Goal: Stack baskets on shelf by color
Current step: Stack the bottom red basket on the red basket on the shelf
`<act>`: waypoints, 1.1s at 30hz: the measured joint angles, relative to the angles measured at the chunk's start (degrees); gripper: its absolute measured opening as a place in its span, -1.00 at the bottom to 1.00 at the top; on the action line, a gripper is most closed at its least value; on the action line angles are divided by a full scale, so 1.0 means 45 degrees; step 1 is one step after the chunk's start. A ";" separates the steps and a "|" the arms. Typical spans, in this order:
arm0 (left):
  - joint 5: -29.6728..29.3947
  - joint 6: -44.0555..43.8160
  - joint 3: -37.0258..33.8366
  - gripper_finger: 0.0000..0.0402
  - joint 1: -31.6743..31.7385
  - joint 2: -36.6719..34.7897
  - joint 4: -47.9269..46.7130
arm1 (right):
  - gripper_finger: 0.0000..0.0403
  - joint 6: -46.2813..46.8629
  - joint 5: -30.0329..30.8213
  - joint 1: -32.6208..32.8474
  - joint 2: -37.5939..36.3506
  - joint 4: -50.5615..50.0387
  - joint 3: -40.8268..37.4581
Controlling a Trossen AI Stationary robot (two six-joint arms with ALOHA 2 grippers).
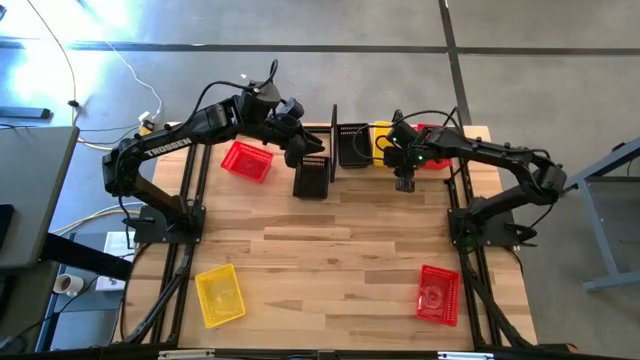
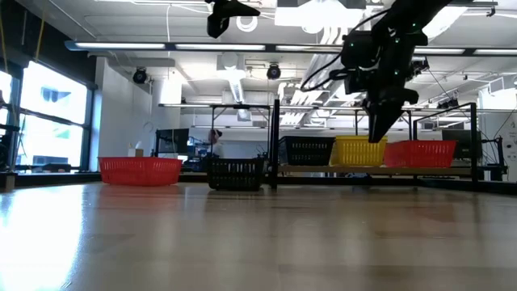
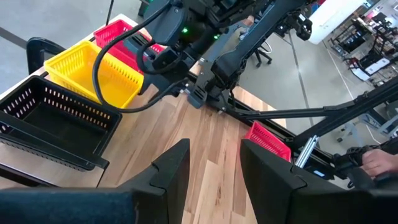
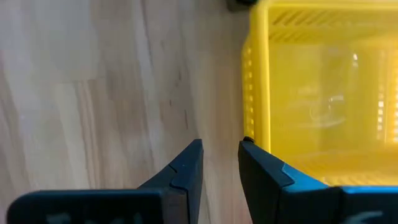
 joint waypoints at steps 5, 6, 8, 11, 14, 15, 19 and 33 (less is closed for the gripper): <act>0.0000 0.0000 0.0000 -0.35 -0.0006 0.0000 0.0005 | -0.56 0.0733 0.0810 0.0000 0.0001 -0.0428 0.0017; 0.0000 0.0000 0.0000 -0.35 -0.0006 0.0000 0.0005 | -0.56 0.0774 0.0947 0.0000 0.0001 -0.0542 0.0024; 0.0000 0.0000 0.0000 -0.35 -0.0006 0.0000 0.0005 | -0.56 0.0793 0.1075 0.0000 -0.0003 -0.0670 0.0029; 0.0000 0.0000 0.0000 -0.35 -0.0006 0.0000 0.0007 | -0.56 0.1066 0.1089 0.0000 -0.0004 -0.0867 0.0034; 0.0000 0.0000 0.0000 -0.35 -0.0006 0.0000 0.0005 | -0.56 0.1497 0.0632 0.0005 -0.0070 -0.0950 0.0039; 0.0000 0.0000 0.0000 -0.35 -0.0005 0.0000 0.0005 | -0.56 0.1667 0.0307 0.0007 -0.0142 -0.0994 0.0039; 0.0000 0.0031 0.0000 -0.35 -0.0001 0.0000 0.0005 | -0.56 0.2962 -0.1052 0.0156 -0.0563 -0.1253 0.0044; -0.1375 0.0563 0.0000 -0.35 0.0004 0.0005 -0.0350 | -0.56 1.0385 -0.2587 0.4828 -0.2991 -0.3011 0.0049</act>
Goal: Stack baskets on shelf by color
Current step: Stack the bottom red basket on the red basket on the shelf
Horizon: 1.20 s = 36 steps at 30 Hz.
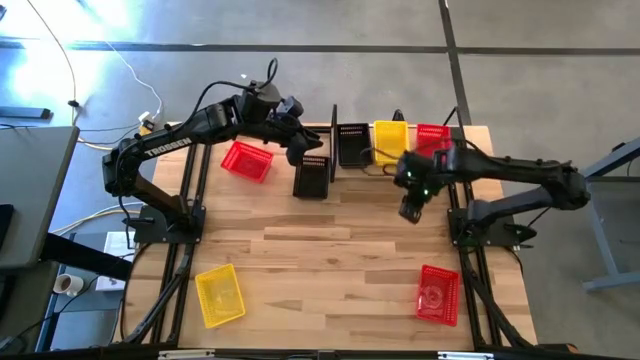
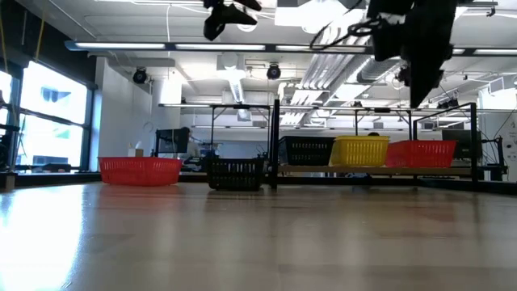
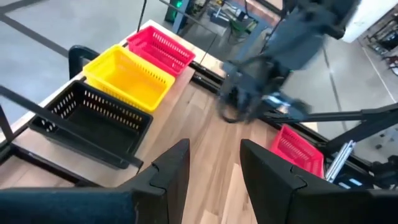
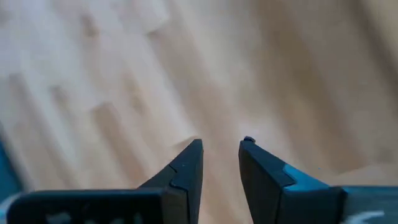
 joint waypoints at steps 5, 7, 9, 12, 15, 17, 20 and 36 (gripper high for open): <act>-0.0010 0.0014 0.0000 -0.35 0.0000 0.0000 -0.0461 | -0.56 0.3130 -0.0591 0.2592 -0.0126 0.0027 0.0000; -0.0013 0.0092 0.0000 -0.35 -0.0016 0.0000 -0.0596 | -0.56 0.4145 -0.0614 0.3638 -0.0126 0.0025 0.0000; -0.0015 0.0101 0.0000 -0.35 -0.0057 0.0000 -0.0728 | -0.56 0.5090 -0.0620 0.4633 -0.0126 0.0027 0.0000; -0.0012 0.0115 0.0000 -0.35 -0.0117 0.0000 -0.0796 | -0.56 0.6355 -0.0622 0.6084 -0.0126 0.0027 0.0000; -0.0011 0.0309 0.0000 -0.35 -0.0130 0.0000 -0.0803 | -0.56 0.7666 -0.0624 0.7471 -0.0126 0.0040 0.0000; -0.0010 0.0340 0.0000 -0.35 -0.0129 0.0000 -0.0877 | -0.56 0.8475 -0.0586 0.8358 -0.0126 0.0121 0.0000; -0.0015 0.0340 0.0000 -0.35 -0.0126 0.0000 -0.1099 | -0.54 0.9760 -0.0189 0.9603 -0.0106 0.0412 0.0000; -0.0015 0.0345 0.0000 -0.35 -0.0126 0.0000 -0.1957 | -0.39 1.3788 0.0845 1.3563 0.1804 0.3430 0.0005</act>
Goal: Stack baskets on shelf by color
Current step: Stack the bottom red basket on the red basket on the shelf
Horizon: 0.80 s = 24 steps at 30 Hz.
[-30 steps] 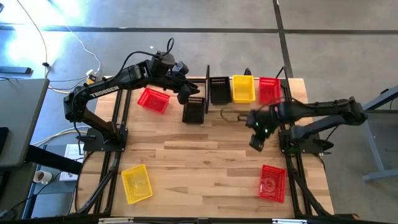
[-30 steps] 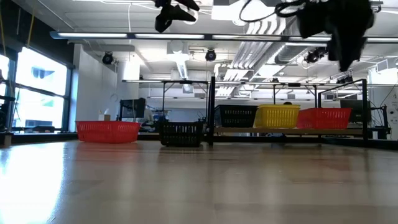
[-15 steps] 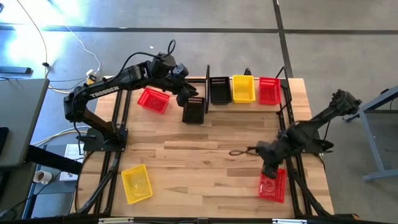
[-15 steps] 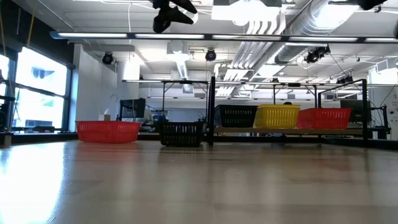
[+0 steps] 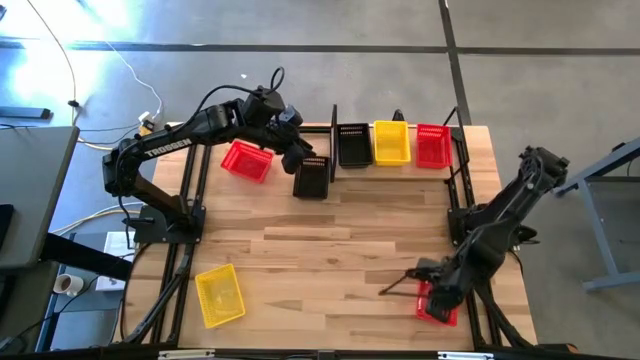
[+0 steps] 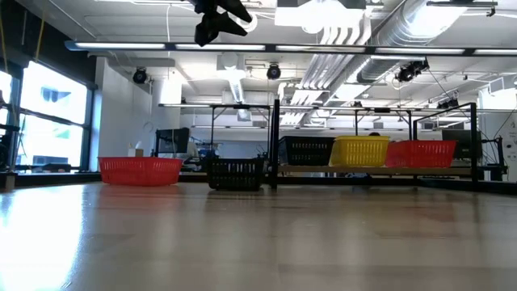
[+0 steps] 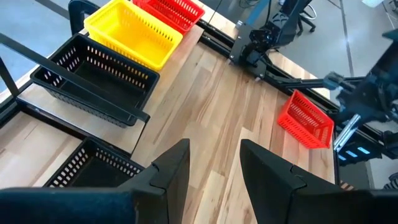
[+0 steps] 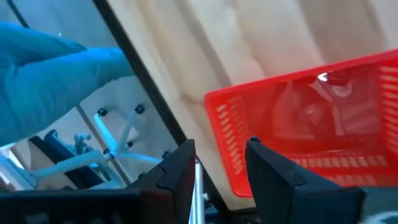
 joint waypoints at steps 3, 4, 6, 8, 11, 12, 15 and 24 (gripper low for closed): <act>-0.0011 0.0000 0.0000 -0.35 0.0000 0.0000 0.0000 | -0.41 0.0053 -0.0003 0.0260 0.0596 0.0611 0.0000; -0.0023 -0.0004 0.0000 -0.35 0.0000 0.0000 0.0000 | -0.42 0.0176 -0.0048 0.0336 0.0804 0.0754 0.0000; -0.0049 0.0000 0.0000 -0.35 0.0000 0.0000 0.0000 | -0.42 0.0298 -0.0086 0.0503 0.1157 0.1025 0.0000; -0.0049 -0.0001 0.0000 -0.35 0.0000 0.0000 0.0000 | -0.42 0.0306 -0.0087 0.0694 0.1515 0.1457 0.0000; -0.0049 0.0000 0.0000 -0.35 0.0001 0.0000 0.0000 | -0.42 0.0306 -0.0073 0.0922 0.2038 0.1847 0.0000; -0.0049 0.0000 0.0000 -0.35 0.0000 0.0000 0.0000 | -0.42 0.0306 -0.0078 0.0996 0.2205 0.1944 0.0000; -0.0049 -0.0002 0.0000 -0.35 0.0000 0.0000 0.0000 | -0.42 0.0306 -0.0071 0.1214 0.2708 0.2147 0.0000; -0.0049 0.0392 0.0000 -0.35 0.0000 0.0000 0.0000 | -0.42 0.0950 -0.0078 0.1631 0.3816 0.2099 0.0000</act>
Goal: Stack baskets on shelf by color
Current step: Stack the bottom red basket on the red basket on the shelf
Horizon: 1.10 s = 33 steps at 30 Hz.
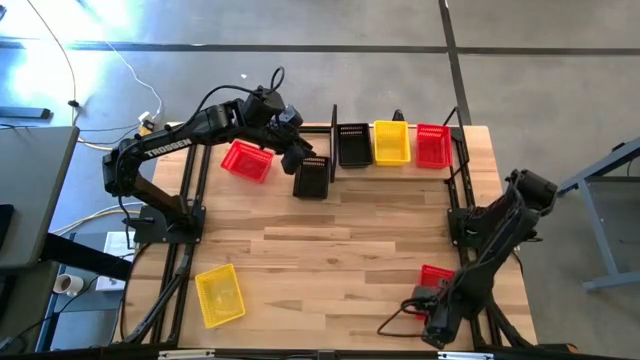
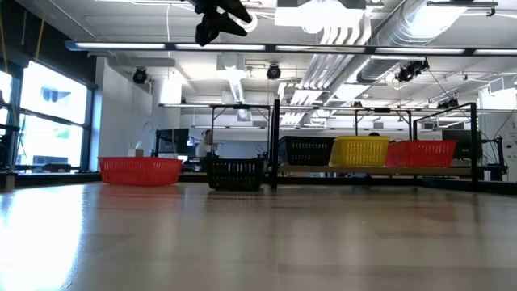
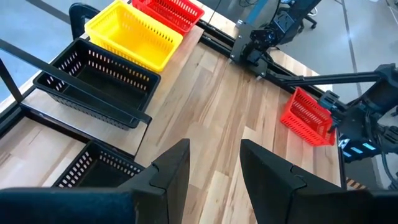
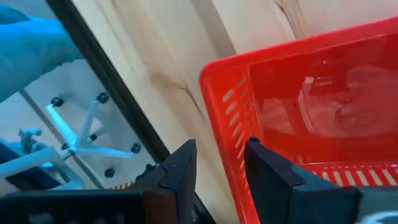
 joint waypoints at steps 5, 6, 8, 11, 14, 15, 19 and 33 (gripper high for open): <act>-0.0005 -0.0032 0.0000 -0.35 0.0005 0.0000 0.0000 | -0.42 0.0475 -0.0005 0.0077 0.0465 0.0015 0.0000; -0.0002 -0.0033 0.0000 -0.35 0.0005 0.0000 0.0000 | -0.43 0.0540 -0.0005 0.0073 0.0568 -0.0014 0.0000; 0.0000 -0.0038 0.0000 -0.35 0.0005 0.0000 0.0000 | -0.48 0.0668 -0.0047 0.0073 0.0760 -0.0084 0.0000; -0.0005 -0.0060 0.0000 -0.35 0.0005 0.0000 0.0000 | -0.66 0.0676 -0.0058 0.0073 0.0810 -0.0066 0.0000; -0.0001 -0.0062 0.0000 -0.35 0.0003 0.0000 0.0005 | -0.92 0.0671 0.0030 0.0073 0.0677 0.0019 0.0000; -0.0005 -0.0062 0.0000 -0.35 0.0005 0.0000 0.0000 | -0.95 0.0674 0.0039 0.0073 0.0595 0.0065 0.0000; 0.0000 -0.0062 0.0000 -0.35 0.0005 0.0000 0.0005 | -0.94 0.0771 0.0416 0.0068 0.0280 0.0003 0.0143; 0.0000 -0.0067 0.0000 -0.35 0.0005 0.0000 0.0005 | -1.00 -0.1591 0.4059 -0.0922 -0.1318 -0.0306 0.1209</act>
